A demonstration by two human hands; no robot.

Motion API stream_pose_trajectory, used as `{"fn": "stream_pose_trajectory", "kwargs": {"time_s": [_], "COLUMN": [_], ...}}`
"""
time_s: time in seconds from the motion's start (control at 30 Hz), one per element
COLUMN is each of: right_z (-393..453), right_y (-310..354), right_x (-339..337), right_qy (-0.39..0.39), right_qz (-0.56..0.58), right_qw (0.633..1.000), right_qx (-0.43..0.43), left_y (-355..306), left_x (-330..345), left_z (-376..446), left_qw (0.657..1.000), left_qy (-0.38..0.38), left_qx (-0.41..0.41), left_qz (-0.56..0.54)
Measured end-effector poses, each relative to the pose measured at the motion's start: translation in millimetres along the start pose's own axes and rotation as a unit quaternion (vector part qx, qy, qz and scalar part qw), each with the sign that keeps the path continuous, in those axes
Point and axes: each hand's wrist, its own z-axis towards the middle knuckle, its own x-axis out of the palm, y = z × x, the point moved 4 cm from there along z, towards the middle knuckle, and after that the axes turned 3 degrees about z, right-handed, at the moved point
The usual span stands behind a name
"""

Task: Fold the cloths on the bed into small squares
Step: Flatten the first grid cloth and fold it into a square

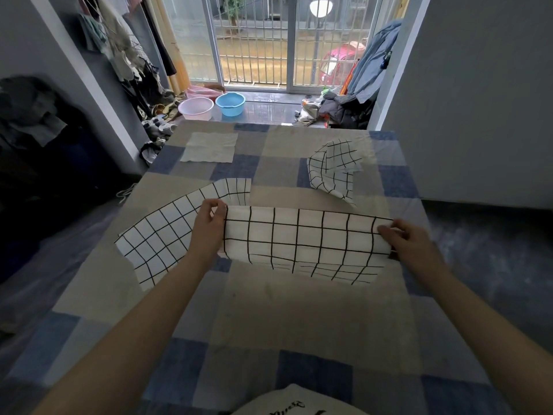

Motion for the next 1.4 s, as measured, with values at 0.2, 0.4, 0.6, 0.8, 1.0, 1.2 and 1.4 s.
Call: {"fn": "stream_pose_trajectory", "kwargs": {"time_s": [0.2,0.4,0.6,0.8,1.0,1.2,1.4], "right_z": [-2.0,-4.6,-2.1,16.5,47.8,28.7,-25.1], "right_y": [-16.7,-61.0,-90.8,-104.9,-120.5,-93.1,-126.3], "right_x": [-0.3,1.2,9.7,21.1,29.8,67.4,140.6], "right_qy": [-0.031,0.054,0.088,0.087,-0.034,-0.12,0.154], "right_qz": [-0.006,0.065,0.028,-0.022,-0.06,-0.259,-0.435], "right_qw": [0.999,0.967,0.946,0.95,0.968,0.958,0.868], "right_qx": [0.027,0.24,0.311,0.298,0.243,0.024,-0.182], "left_y": [12.6,81.8,111.5,115.2,106.3,111.3,170.0], "left_x": [-3.4,-0.8,9.4,22.8,46.6,90.9,133.1], "left_z": [0.0,-10.2,-12.1,6.6,30.4,-11.4,-84.1], "left_qw": [0.986,0.923,0.919,0.94,0.976,0.872,0.718], "left_qy": [0.04,0.267,0.22,0.21,0.111,0.133,0.332], "left_qx": [0.03,-0.247,-0.293,-0.192,-0.105,0.219,0.299], "left_qz": [0.159,0.126,0.145,0.187,0.154,0.416,0.533]}}
